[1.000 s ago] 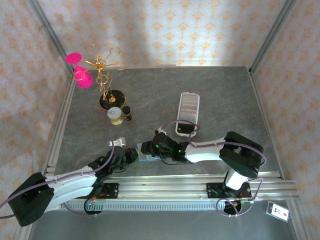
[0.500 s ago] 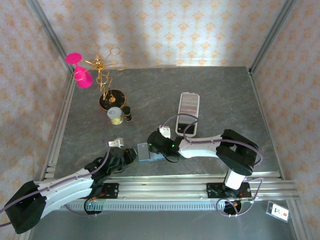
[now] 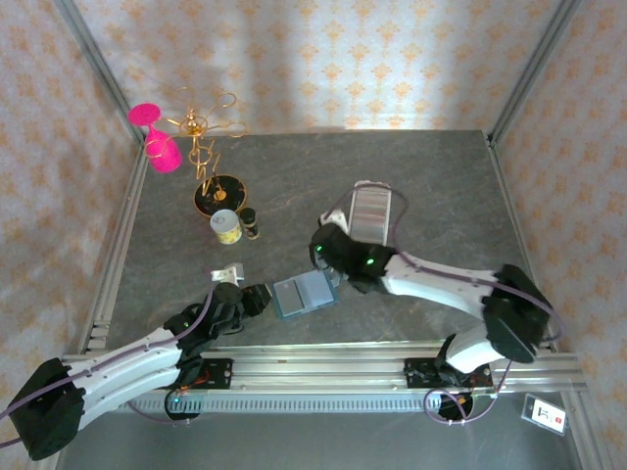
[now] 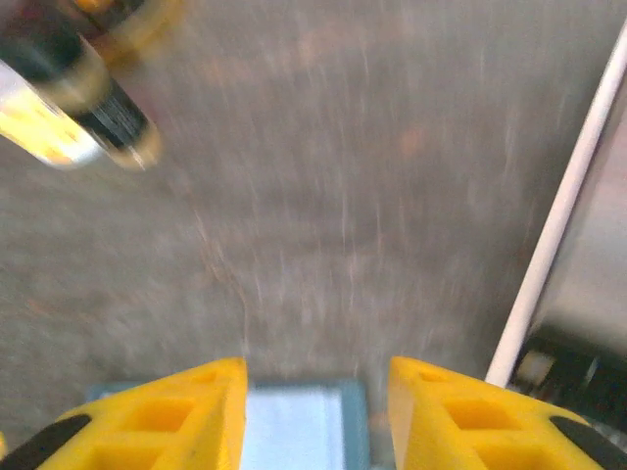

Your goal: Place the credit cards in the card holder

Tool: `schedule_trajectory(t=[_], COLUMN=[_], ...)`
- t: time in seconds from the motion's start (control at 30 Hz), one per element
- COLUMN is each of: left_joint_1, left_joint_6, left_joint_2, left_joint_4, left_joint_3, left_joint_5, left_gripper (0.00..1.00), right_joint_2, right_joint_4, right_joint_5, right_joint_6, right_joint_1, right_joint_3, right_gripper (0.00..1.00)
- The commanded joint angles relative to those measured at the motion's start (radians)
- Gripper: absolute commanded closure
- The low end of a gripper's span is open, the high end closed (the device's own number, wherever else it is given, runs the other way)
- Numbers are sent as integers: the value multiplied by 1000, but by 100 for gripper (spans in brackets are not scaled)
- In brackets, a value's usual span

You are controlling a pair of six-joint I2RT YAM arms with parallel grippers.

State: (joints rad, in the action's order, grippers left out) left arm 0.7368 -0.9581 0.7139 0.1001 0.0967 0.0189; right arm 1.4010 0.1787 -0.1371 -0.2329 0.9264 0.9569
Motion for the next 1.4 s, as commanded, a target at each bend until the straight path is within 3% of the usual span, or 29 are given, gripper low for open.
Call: schedule_trajectory(t=[0.0,0.13,0.3,0.4,0.6,0.83,1.37], left_joint_1=[-6,-5,-6,-5,19,98,99], left_joint_6=[31,43,47,33,30,107,129], left_joint_2=[-29,-37,-32,-6,117,275,399], left_joint_4=[-14,22,68,145,264,167,89], left_joint_3=[22,22,25,20,33,104,97], left_joint_5=[-2,37,92,171,316,263,115], left_gripper=[70,69,69,70,79,84,86], right_joint_2=[-120,-206,-133,-108,-54,4,107], right_joint_4=[-129,-97,163,164,117,69,71], right_joint_5=[96,189,427,451,435,408,306], right_joint_6=[465,942,1178,1289,1390,1434,1467], right_joint_1=[-64,-132,-395,-461,-501,-498,-445], right_joint_3=[-10,-63,34,16,-30,-41,-43], right_gripper=[55,47,44,35,22,22,17])
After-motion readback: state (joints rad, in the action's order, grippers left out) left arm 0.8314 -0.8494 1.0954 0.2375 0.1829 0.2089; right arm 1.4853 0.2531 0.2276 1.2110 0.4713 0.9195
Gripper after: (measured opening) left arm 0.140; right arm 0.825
